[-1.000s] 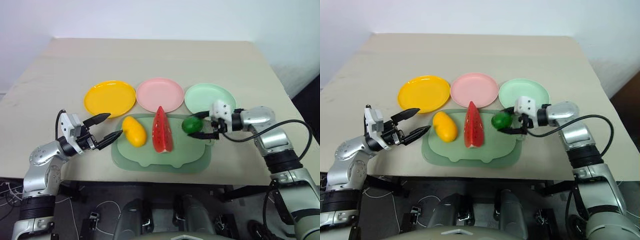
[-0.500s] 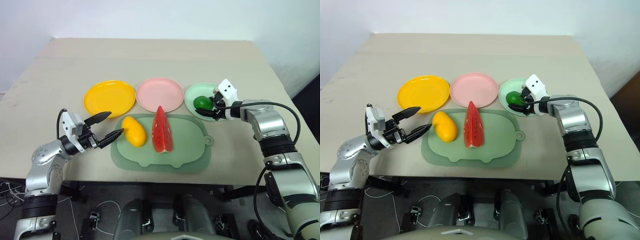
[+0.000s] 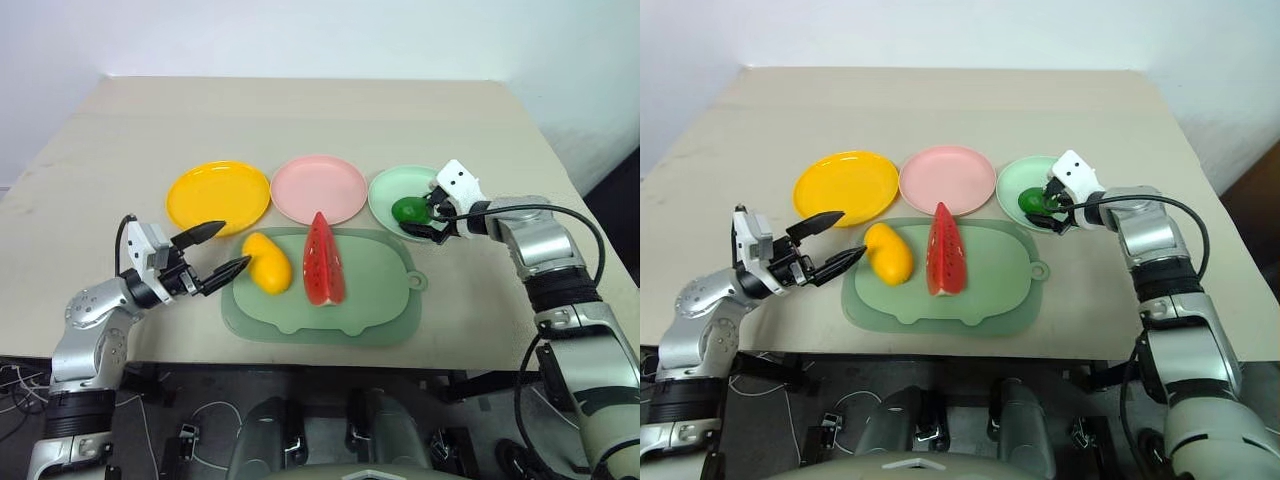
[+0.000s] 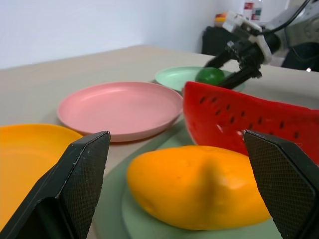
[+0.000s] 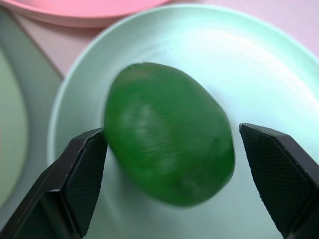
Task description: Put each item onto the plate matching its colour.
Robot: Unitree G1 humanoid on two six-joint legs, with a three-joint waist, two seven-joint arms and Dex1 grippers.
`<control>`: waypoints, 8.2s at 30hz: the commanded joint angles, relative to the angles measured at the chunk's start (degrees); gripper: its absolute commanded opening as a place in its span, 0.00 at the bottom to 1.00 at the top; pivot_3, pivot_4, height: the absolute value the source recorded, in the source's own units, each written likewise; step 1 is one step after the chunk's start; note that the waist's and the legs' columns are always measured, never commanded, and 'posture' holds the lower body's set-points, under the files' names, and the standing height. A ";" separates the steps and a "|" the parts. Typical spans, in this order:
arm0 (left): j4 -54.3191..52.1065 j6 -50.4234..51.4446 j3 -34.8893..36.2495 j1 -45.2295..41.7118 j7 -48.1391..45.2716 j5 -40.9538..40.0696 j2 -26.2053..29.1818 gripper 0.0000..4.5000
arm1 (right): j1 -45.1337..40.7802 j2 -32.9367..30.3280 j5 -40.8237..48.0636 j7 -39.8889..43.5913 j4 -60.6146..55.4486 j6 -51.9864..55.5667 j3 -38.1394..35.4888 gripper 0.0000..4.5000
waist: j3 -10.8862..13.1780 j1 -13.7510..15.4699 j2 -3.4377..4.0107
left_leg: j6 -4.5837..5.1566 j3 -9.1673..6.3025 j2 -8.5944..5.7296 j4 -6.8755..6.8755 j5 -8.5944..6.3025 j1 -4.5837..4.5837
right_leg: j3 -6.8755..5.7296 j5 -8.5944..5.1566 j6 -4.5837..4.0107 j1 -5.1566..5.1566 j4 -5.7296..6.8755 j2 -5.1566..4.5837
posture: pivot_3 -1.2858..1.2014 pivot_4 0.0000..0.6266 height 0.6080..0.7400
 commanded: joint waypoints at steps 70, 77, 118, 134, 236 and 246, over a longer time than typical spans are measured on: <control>8.00 -4.29 -1.90 -7.46 -1.90 2.58 -1.46 1.00 | -15.88 12.91 55.24 -53.44 -23.75 66.64 8.39 0.49 | 0.00 -0.05 0.00 | 0.00 0.02 0.03 -0.10 0.00 -0.07 | 0.01 0.09 0.20 -0.02 -0.08 0.10 | 0.52 0.24 0.67; 7.05 -4.30 -1.74 -7.14 -1.79 2.26 -1.08 1.00 | -18.45 10.51 51.61 -41.04 -27.77 58.59 1.68 0.44 | 0.01 -0.01 0.01 | 0.00 0.00 0.03 -0.10 0.00 -0.17 | 0.00 0.09 0.19 -0.10 -0.11 0.11 | 0.52 0.24 0.67; 2.72 -5.27 -1.03 -4.01 2.13 3.13 -0.17 1.00 | -41.38 32.67 4.63 -23.20 40.92 7.45 -1.68 1.00 | 0.05 -2.05 0.08 | -0.13 0.14 0.06 -0.17 0.08 -0.40 | 0.06 0.08 0.21 -0.45 0.14 0.13 | 0.52 0.24 0.67; 0.66 -1.77 -0.66 -3.97 1.71 2.10 0.91 1.00 | -14.12 18.09 16.99 -15.61 -29.46 38.22 -5.70 1.00 | 0.02 -1.80 0.04 | -0.14 0.03 0.05 -0.06 0.10 -0.71 | 0.04 0.10 0.20 -0.70 0.21 0.10 | 0.52 0.24 0.67; 22.63 12.08 -9.52 -29.23 13.61 -4.33 15.66 0.67 | 23.44 9.01 27.61 -7.92 -48.62 9.22 -6.78 1.00 | 0.03 0.30 -0.08 | 0.59 -0.36 0.02 1.22 -0.26 -0.76 | -0.11 -0.08 0.50 -0.04 0.26 0.09 | 0.52 0.24 0.67; 29.99 9.95 -7.80 -34.33 29.17 9.11 7.01 0.67 | 24.00 9.11 25.40 -8.53 -48.95 7.79 -2.68 1.00 | 0.00 0.47 -0.12 | 0.52 -0.33 -0.03 1.19 -0.30 -0.76 | -0.11 0.10 0.31 -0.04 0.24 0.06 | 0.52 0.24 0.67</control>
